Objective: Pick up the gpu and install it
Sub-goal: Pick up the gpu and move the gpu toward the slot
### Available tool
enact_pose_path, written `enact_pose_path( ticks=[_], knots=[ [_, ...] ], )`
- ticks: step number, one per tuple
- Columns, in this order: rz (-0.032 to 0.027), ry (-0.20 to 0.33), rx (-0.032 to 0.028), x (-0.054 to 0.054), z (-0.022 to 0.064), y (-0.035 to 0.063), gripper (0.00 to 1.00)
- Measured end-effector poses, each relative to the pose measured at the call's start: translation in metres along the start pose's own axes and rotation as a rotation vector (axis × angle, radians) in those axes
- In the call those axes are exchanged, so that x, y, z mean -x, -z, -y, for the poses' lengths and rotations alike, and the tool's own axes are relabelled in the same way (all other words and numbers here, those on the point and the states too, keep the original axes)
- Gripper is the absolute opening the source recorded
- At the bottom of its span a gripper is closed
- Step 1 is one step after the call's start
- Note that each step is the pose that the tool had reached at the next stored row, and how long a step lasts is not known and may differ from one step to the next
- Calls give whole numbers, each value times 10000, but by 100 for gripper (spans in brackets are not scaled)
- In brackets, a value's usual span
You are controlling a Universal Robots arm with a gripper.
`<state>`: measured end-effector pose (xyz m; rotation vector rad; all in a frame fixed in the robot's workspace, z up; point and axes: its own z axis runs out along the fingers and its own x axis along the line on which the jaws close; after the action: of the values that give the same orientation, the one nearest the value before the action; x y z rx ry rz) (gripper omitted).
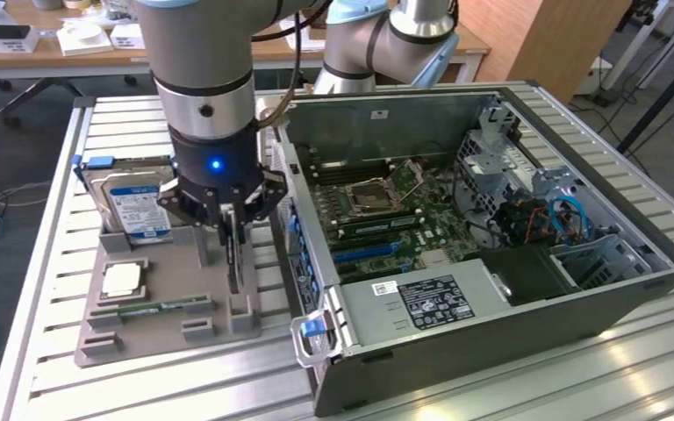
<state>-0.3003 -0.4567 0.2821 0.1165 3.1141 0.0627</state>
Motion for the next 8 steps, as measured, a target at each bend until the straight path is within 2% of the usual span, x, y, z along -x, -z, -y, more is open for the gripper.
enact_pose_path(
  ticks=[8],
  knots=[
    [0,5,1,16,-22,194,26]
  ],
)
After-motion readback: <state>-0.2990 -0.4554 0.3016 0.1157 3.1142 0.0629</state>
